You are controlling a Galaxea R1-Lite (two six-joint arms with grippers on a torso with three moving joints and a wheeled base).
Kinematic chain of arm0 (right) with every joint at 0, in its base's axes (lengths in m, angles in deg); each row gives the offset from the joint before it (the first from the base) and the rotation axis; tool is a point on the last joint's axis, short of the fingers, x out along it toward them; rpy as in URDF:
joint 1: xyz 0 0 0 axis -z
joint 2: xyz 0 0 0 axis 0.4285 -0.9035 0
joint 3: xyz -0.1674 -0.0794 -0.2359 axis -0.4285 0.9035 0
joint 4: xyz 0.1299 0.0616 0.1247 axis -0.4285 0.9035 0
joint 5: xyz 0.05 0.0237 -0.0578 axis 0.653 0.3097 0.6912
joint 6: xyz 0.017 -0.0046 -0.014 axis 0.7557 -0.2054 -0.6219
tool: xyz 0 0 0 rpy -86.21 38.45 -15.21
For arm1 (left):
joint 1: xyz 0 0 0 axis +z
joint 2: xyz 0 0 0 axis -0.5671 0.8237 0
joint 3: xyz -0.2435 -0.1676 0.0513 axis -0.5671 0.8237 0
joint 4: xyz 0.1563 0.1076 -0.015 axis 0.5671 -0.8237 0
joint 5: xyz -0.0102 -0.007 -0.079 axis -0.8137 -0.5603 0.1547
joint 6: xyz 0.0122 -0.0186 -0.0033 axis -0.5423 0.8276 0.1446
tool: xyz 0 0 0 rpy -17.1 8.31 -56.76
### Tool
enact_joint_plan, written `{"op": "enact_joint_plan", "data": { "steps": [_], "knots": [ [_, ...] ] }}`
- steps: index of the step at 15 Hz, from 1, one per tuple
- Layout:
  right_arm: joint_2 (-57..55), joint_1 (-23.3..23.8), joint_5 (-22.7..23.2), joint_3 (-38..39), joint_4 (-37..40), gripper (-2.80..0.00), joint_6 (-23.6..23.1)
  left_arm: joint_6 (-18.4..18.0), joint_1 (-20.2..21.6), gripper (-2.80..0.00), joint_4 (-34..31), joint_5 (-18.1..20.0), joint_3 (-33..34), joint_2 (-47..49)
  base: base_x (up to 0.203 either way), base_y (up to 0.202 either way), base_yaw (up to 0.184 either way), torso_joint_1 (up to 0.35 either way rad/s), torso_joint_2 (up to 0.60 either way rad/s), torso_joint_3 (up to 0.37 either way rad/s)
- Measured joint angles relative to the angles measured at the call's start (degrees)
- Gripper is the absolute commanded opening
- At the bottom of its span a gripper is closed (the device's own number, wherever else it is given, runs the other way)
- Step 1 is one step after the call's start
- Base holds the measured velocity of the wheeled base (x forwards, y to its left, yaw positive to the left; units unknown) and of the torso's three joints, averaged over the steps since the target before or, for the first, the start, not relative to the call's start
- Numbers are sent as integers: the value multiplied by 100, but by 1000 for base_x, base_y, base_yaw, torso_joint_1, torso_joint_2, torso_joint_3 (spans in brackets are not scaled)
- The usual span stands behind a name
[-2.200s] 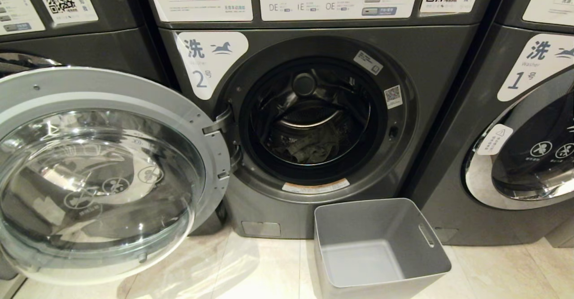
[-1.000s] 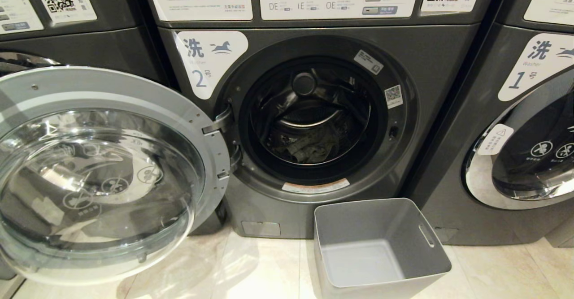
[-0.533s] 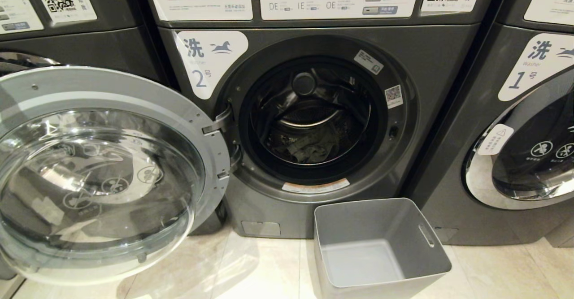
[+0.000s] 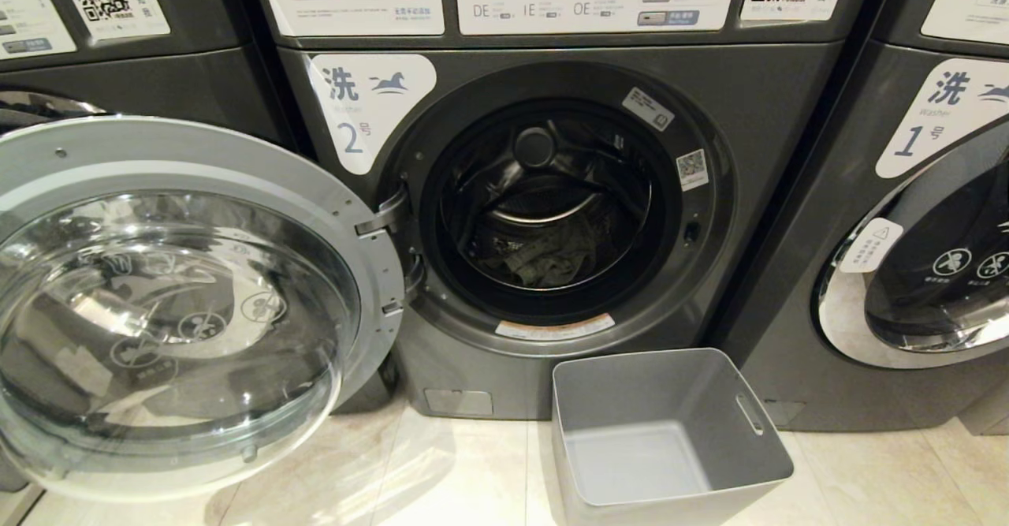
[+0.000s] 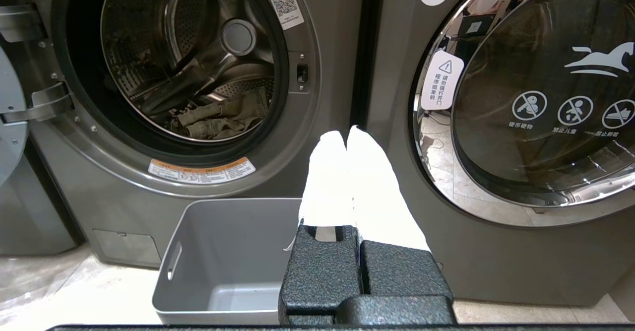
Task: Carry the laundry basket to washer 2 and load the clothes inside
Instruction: Close the washing machine door with the left hand
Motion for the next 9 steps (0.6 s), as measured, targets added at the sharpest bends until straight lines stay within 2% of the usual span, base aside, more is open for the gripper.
{"op": "enact_joint_plan", "data": {
  "steps": [3, 9],
  "knots": [
    [0, -2, 0, 0, 0, -280, 0, 6, 11, -280, -166, 375, 4, 220, 0, 0, 0, 0, 0, 0],
    [0, -2, 0, 0, 0, -280, 0, 98, 11, -280, -216, 458, 11, 571, 0, 0, 0, 0, 0, 0]
  ]
}}
